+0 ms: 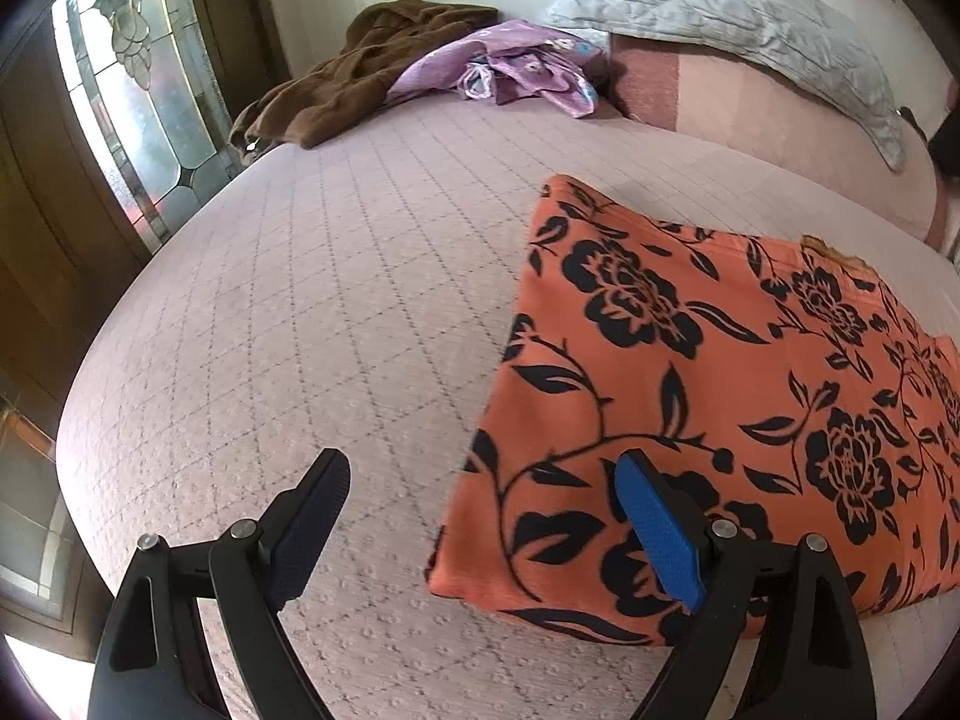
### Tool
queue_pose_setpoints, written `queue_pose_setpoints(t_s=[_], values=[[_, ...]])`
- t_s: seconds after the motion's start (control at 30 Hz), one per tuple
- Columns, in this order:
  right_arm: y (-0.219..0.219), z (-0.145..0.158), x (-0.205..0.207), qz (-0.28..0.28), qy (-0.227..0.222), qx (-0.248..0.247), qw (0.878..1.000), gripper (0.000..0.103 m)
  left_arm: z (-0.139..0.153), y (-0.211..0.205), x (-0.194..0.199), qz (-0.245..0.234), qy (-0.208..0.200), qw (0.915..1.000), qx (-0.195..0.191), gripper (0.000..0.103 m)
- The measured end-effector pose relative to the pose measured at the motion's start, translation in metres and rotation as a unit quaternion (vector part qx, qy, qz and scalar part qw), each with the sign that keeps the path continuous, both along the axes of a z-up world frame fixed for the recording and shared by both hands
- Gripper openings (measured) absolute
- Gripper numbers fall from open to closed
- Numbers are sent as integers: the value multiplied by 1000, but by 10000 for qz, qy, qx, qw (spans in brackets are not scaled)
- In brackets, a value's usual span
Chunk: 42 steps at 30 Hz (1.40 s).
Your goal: Fold small clothes
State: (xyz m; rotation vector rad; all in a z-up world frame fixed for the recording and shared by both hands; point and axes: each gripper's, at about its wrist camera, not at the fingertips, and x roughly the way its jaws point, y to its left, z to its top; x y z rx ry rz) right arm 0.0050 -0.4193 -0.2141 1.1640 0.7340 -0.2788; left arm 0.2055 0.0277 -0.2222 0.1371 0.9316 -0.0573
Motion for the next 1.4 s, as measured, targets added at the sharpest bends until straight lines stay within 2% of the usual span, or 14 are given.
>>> queue_pose_setpoints(t_s=[0.27,0.83,1.4], values=[[5,-1,0,53,51,-249,9997,31,3,2,-4,-9,-80,10000,33,91],[8,-1,2,87,93,-361,9993,31,15,-2,-11,-158,-309,9994,-64,91],[10,-1,5,76,97,-357,9993,32,17,-10,-14,-274,-357,9990,-23,91]])
